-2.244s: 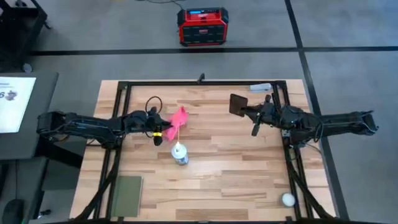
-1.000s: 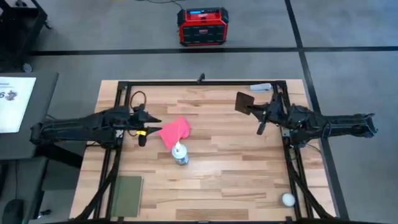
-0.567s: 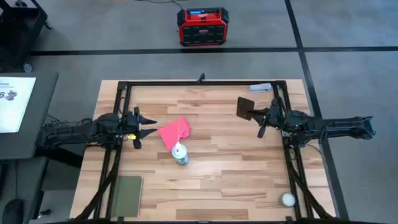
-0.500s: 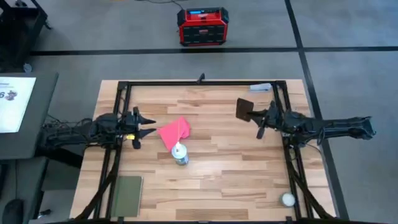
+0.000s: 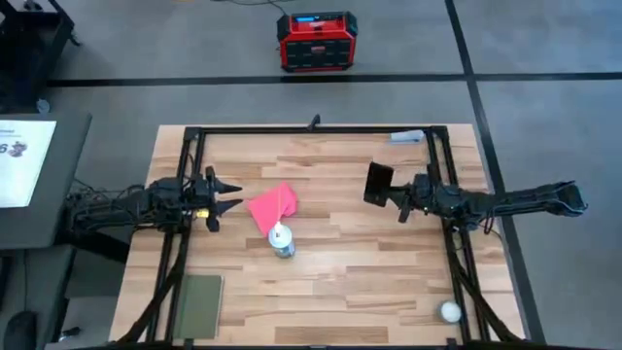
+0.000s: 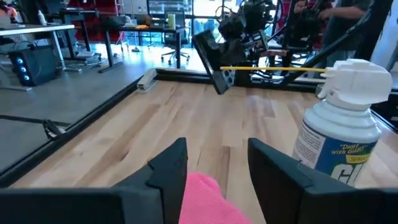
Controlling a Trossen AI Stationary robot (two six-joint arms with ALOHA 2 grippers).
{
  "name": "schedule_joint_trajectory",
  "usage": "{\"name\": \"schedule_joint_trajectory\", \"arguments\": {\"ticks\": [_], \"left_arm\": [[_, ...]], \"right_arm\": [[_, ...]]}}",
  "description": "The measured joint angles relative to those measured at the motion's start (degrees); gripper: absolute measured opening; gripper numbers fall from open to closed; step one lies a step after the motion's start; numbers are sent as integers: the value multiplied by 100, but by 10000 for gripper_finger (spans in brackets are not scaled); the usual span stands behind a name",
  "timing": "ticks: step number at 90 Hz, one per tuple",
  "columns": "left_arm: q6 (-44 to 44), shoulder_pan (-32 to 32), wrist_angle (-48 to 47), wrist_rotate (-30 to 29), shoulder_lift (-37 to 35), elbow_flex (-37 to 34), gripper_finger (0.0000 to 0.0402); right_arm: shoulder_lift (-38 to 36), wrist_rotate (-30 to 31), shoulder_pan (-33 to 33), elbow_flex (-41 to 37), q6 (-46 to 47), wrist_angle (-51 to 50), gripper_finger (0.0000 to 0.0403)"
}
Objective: Apply microfiber cloth
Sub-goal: Wipe the back of the cellphone with the pink microfiber cloth
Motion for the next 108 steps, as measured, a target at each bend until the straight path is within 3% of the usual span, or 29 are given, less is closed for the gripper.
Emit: {"name": "schedule_joint_trajectory", "arguments": {"ticks": [10, 39, 79, 93, 108], "left_arm": [[-29, 2, 18, -2, -2, 0, 143], [-142, 2, 66, -9, -2, 0, 143], [-203, 4, 44, -7, -2, 0, 143], [-207, 4, 37, -4, -2, 0, 143], [-232, 4, -3, -2, -2, 0, 143]], "right_arm": [[225, 7, -76, -1, 325, -516, 15], [1212, -105, -249, -2, 1101, -446, 18], [1292, -156, -411, 45, 621, -390, 164], [1292, -56, -411, 48, 583, -396, 191], [1292, 92, -409, 60, 559, -562, 194]]}}
